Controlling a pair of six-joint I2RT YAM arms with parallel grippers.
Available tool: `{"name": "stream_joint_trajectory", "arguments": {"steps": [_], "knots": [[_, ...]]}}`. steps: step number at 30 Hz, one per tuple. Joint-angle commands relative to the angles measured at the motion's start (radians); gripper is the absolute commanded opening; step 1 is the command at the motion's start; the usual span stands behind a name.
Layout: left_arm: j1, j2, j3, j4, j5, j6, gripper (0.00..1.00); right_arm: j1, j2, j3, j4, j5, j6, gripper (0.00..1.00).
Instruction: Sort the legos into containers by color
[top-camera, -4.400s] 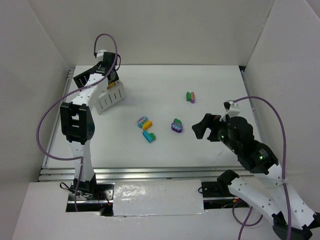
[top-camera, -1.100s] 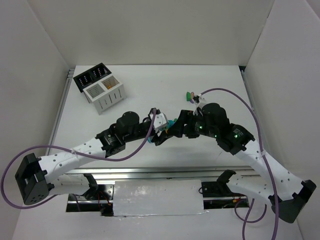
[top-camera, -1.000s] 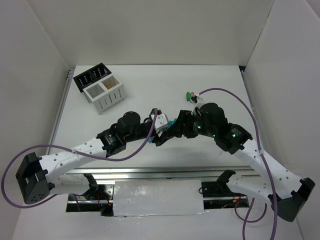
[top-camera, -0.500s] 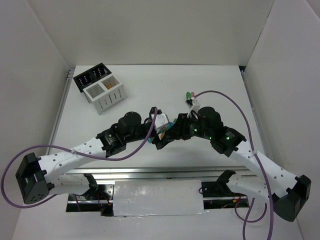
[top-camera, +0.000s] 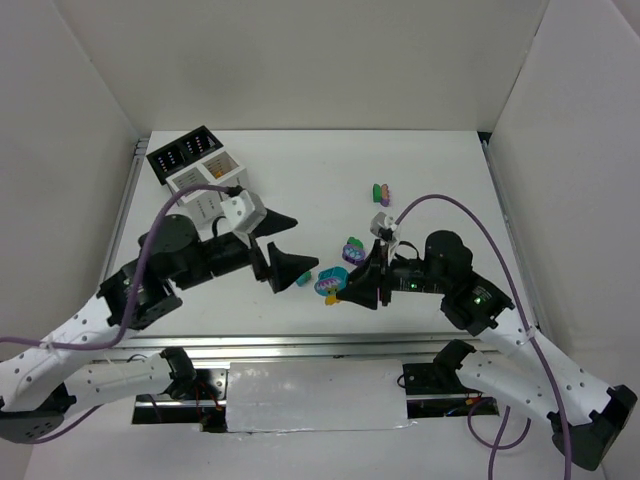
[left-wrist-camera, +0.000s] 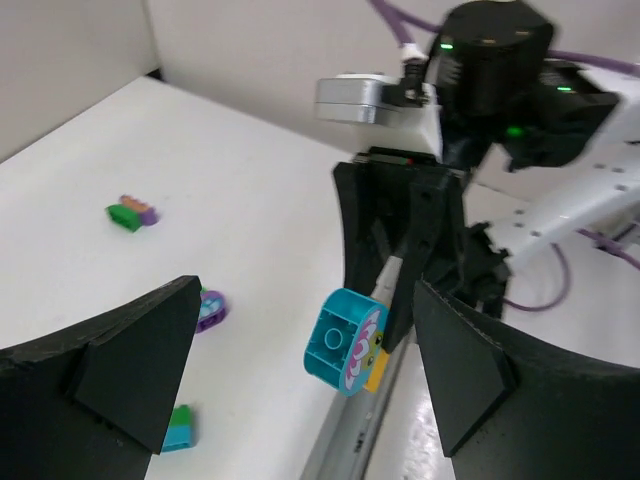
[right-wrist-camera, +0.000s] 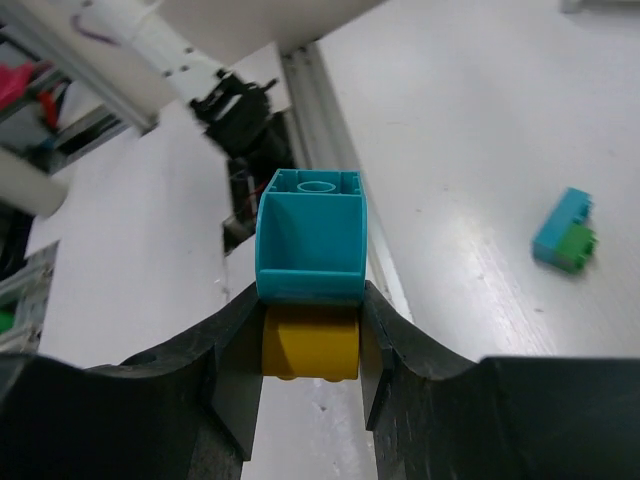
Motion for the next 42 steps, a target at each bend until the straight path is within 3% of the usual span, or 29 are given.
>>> {"name": "stream_joint_trajectory", "arguments": {"steps": [1, 7, 11, 17, 20, 21, 23, 24, 25, 27, 32, 35, 36, 42], "knots": [[0.0, -0.025, 0.006, -0.087, 0.159, -0.056, 1.0, 0.0, 0.004, 0.04, 0.101, -0.239, -0.051, 0.0], [0.0, -0.011, -0.072, -0.026, 0.43, -0.068, 0.99, 0.001, 0.11, 0.139, 0.084, -0.399, -0.021, 0.0], [0.0, 0.007, -0.111, 0.034, 0.422, -0.119, 0.98, 0.004, 0.116, 0.181, 0.037, -0.405, -0.042, 0.0], [0.0, 0.081, -0.095, 0.052, 0.432, -0.156, 0.88, 0.004, 0.096, 0.178, 0.032, -0.424, -0.038, 0.0], [0.0, 0.111, -0.085, 0.085, 0.461, -0.168, 0.7, 0.007, 0.11, 0.184, 0.009, -0.407, -0.054, 0.0], [0.0, 0.127, -0.082, 0.098, 0.467, -0.173, 0.54, 0.007, 0.113, 0.185, 0.011, -0.405, -0.054, 0.0], [0.0, 0.139, -0.071, 0.098, 0.483, -0.171, 0.38, 0.007, 0.111, 0.182, 0.021, -0.404, -0.051, 0.0], [0.0, 0.142, -0.068, 0.098, 0.48, -0.17, 0.13, 0.007, 0.105, 0.182, 0.024, -0.399, -0.048, 0.0], [0.0, 0.145, -0.065, 0.094, 0.475, -0.168, 0.03, 0.007, 0.099, 0.175, 0.029, -0.388, -0.045, 0.24], [0.0, 0.124, -0.066, 0.091, 0.426, -0.17, 0.0, 0.007, 0.072, 0.143, 0.06, -0.343, -0.019, 0.99], [0.0, 0.069, -0.085, 0.121, 0.406, -0.188, 0.0, 0.006, 0.029, 0.066, 0.204, -0.356, 0.062, 0.95], [0.0, 0.073, -0.075, 0.12, 0.429, -0.191, 0.0, 0.006, 0.019, 0.046, 0.27, -0.364, 0.102, 0.65], [0.0, 0.079, -0.074, 0.12, 0.431, -0.193, 0.0, 0.006, 0.015, 0.04, 0.283, -0.352, 0.111, 0.43], [0.0, 0.098, -0.085, 0.163, 0.469, -0.209, 0.0, 0.007, -0.005, 0.032, 0.343, -0.302, 0.15, 0.45]]}}
